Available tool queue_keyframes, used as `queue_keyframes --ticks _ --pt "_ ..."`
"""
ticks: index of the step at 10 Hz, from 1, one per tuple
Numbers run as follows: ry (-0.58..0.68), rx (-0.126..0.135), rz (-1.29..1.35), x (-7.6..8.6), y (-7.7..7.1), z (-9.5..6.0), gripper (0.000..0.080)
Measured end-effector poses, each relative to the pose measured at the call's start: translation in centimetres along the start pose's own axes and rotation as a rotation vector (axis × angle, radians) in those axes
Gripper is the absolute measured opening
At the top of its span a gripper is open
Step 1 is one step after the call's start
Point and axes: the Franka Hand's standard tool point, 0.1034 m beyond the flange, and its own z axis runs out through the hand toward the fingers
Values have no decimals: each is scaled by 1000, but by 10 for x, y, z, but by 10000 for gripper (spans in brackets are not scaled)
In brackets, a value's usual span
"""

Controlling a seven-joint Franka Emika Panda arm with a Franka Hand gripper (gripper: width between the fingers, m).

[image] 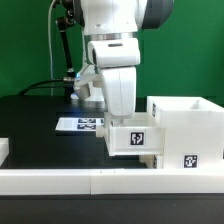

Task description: Assemble drawer

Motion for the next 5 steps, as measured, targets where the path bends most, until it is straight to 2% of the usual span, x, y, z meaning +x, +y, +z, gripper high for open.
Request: queue_keyframes --ticks 5 --pt "-1 1 -5 2 0 0 42"
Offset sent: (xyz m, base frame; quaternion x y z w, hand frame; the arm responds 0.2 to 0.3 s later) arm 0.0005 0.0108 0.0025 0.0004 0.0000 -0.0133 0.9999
